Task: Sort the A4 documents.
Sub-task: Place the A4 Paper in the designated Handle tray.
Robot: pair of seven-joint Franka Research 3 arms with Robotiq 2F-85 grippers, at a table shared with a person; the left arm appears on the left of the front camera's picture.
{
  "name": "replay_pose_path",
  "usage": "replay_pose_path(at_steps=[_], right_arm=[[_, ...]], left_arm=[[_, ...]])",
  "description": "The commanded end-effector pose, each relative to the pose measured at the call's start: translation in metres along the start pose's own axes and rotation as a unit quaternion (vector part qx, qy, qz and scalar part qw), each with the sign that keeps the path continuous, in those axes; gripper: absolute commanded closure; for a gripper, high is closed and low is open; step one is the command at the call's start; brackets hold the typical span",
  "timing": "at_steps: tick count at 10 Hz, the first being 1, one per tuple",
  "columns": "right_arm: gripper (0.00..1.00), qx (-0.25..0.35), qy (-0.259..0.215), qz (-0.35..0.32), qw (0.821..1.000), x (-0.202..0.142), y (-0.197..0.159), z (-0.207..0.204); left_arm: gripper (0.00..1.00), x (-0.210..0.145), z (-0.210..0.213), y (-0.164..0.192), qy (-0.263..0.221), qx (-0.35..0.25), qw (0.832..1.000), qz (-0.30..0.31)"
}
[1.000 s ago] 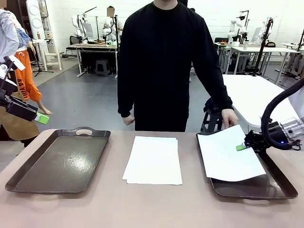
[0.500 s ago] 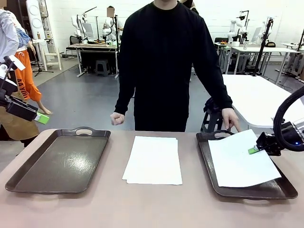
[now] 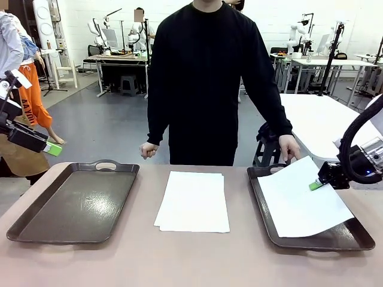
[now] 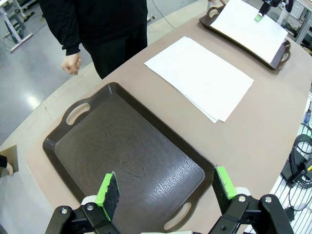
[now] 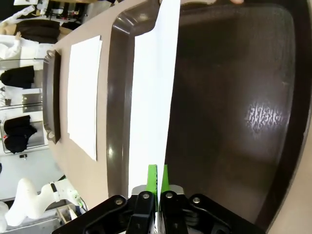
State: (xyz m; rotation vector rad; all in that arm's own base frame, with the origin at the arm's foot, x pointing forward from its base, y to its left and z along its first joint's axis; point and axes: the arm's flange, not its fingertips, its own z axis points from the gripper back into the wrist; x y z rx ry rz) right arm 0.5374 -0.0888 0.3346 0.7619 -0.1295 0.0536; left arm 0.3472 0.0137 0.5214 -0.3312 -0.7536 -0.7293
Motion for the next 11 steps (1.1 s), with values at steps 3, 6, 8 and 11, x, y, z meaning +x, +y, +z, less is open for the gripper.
replay_pose_path(at_steps=[3,6,8,11], right_arm=[[0.63,-0.025,-0.018,-0.025,0.999,-0.004,0.008,0.002],[0.40,-0.064,-0.038,-0.052,0.996,-0.012,0.008,0.009],[0.20,-0.089,-0.050,-0.057,0.993,-0.015,0.011,0.020],[0.00,-0.102,-0.053,-0.061,0.991,-0.017,0.012,0.027]], left_arm=[[0.00,-0.001,0.000,0.002,-0.006,-0.001,1.000,-0.007],[0.00,-0.001,0.000,0.002,-0.006,-0.001,1.000,-0.007],[0.00,-0.001,0.000,0.002,-0.006,-0.001,1.000,-0.007],[0.00,-0.001,0.000,0.002,-0.006,-0.001,1.000,-0.007]])
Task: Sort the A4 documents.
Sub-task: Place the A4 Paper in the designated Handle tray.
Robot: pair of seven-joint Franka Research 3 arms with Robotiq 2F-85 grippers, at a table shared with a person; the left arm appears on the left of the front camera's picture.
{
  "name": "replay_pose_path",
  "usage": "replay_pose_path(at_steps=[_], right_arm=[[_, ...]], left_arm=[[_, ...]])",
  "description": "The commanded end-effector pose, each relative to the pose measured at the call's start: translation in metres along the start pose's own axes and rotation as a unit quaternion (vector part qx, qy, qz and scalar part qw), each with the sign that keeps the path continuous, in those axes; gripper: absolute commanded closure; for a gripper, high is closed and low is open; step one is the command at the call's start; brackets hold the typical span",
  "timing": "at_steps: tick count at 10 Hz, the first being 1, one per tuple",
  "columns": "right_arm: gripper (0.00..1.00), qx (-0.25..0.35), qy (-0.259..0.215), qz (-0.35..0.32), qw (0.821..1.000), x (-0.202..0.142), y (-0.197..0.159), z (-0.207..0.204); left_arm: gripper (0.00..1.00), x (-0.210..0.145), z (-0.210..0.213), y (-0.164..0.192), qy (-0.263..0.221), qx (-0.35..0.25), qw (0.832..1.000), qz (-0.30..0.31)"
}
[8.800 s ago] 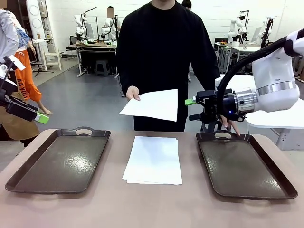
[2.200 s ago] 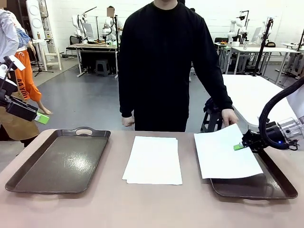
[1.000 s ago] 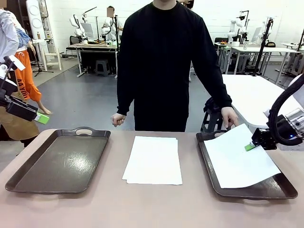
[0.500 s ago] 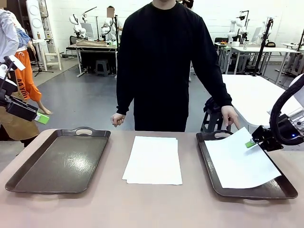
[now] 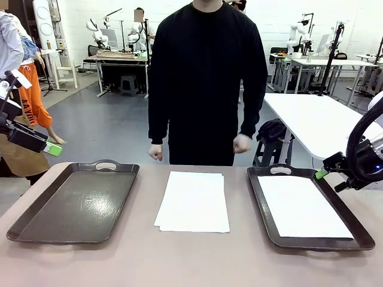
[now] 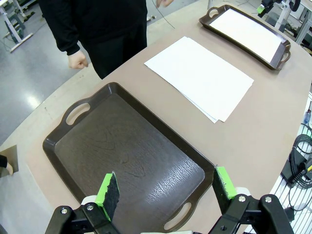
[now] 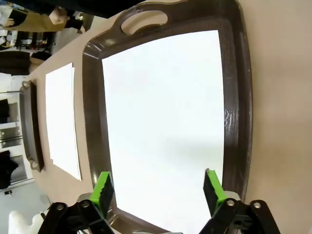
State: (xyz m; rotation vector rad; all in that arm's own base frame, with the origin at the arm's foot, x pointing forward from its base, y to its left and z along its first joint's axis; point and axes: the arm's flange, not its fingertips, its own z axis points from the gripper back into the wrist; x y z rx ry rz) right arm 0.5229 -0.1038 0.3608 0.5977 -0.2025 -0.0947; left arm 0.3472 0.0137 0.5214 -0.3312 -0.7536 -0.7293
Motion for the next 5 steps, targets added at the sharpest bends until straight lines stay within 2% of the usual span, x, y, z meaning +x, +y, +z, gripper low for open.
replay_pose_path(at_steps=[1,3,5], right_arm=[[0.03,-0.017,0.002,-0.010,1.000,-0.007,0.003,-0.002],[0.00,-0.010,0.018,-0.010,1.000,-0.008,0.011,-0.003],[0.00,-0.003,0.002,-0.001,1.000,-0.001,0.000,0.000]], left_arm=[[0.00,-0.001,0.000,0.002,-0.006,-0.001,1.000,-0.007],[0.00,-0.001,0.000,0.002,-0.006,-0.001,1.000,-0.007],[0.00,-0.001,0.000,0.002,-0.006,-0.001,1.000,-0.007]])
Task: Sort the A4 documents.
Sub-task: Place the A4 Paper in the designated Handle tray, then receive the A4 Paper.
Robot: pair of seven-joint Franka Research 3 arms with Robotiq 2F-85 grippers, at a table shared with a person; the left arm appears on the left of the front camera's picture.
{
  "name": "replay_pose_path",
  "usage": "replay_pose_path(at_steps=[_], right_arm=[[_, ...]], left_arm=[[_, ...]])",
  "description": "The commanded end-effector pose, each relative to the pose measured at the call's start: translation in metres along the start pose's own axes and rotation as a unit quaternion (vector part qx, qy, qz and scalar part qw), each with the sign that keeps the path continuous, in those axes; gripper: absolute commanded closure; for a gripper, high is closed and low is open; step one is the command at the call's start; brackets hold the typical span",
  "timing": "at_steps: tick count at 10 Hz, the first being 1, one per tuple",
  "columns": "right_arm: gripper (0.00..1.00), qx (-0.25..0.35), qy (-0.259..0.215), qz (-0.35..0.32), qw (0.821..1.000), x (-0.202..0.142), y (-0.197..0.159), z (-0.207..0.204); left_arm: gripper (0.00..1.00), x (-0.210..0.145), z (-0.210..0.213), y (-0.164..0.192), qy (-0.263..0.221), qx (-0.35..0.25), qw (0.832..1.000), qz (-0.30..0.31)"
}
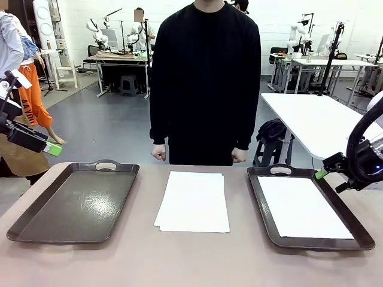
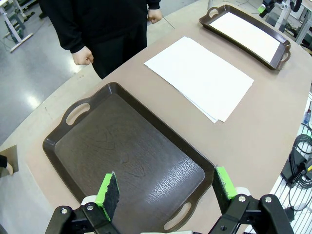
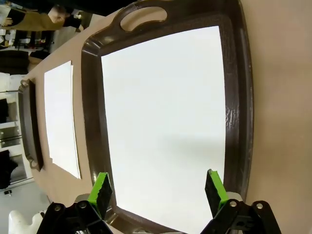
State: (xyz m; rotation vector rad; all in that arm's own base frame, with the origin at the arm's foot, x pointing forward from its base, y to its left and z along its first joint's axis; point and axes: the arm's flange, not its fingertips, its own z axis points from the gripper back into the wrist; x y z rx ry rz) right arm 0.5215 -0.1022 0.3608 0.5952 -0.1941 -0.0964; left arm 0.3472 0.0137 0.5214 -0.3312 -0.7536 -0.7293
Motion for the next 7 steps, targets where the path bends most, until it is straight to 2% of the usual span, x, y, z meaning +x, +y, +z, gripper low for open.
replay_pose_path(at_steps=[1,7], right_arm=[[0.00,-0.001,-0.002,0.001,1.000,0.0001,-0.0013,0.0007],[0.00,-0.001,-0.002,0.001,1.000,0.0001,-0.0013,0.0007]], left_arm=[[0.00,-0.0012,-0.0004,0.0021,-0.006,-0.001,1.000,-0.007],[0.00,-0.0012,-0.0004,0.0021,-0.006,-0.001,1.000,-0.007]])
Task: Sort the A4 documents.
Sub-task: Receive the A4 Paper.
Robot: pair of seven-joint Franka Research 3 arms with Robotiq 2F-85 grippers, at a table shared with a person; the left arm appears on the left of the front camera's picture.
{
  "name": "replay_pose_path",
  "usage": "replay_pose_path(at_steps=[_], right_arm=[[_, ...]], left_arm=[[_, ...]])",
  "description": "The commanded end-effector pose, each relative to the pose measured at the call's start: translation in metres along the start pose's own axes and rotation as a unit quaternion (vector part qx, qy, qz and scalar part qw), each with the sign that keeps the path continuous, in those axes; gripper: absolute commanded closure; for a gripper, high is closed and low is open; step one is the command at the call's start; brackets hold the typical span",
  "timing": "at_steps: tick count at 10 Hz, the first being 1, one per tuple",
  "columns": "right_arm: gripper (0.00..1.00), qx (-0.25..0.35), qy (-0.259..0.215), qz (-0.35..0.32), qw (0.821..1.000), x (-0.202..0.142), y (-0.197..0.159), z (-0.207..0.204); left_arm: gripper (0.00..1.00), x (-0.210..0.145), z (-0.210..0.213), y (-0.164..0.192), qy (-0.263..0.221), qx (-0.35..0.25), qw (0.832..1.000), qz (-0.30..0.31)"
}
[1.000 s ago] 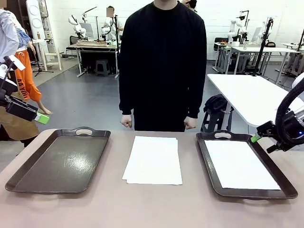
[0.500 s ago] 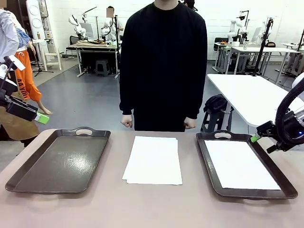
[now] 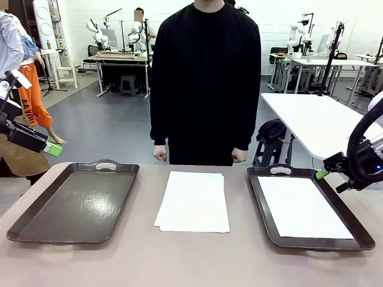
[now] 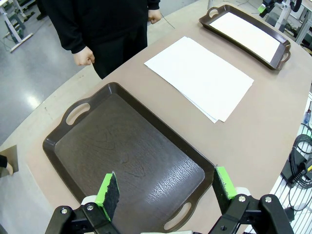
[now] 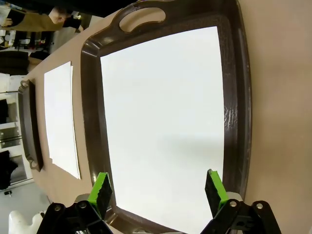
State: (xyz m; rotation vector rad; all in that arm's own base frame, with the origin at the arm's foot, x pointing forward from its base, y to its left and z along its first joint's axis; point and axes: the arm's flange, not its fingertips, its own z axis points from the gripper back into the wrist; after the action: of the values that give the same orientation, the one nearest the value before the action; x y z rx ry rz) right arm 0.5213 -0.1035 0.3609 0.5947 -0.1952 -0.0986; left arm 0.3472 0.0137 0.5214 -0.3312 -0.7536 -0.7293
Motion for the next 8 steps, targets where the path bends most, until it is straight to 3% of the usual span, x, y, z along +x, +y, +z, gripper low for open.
replay_pose_path(at_steps=[1,4,6,8], right_arm=[[0.00,-0.001,-0.001,0.001,1.000,0.000,0.000,0.000],[0.01,0.000,0.000,0.000,1.000,0.000,0.000,0.000],[0.00,-0.046,-0.055,0.208,0.976,-0.055,0.053,0.059],[0.00,-0.023,-0.070,0.305,0.949,-0.087,0.065,0.087]], left_arm=[[0.00,-0.001,0.000,0.002,-0.006,-0.001,1.000,-0.007],[0.00,-0.001,0.000,0.002,-0.006,-0.001,1.000,-0.007],[0.00,-0.001,0.000,0.002,-0.006,-0.001,1.000,-0.007],[0.00,-0.001,0.000,0.002,-0.006,-0.001,1.000,-0.007]])
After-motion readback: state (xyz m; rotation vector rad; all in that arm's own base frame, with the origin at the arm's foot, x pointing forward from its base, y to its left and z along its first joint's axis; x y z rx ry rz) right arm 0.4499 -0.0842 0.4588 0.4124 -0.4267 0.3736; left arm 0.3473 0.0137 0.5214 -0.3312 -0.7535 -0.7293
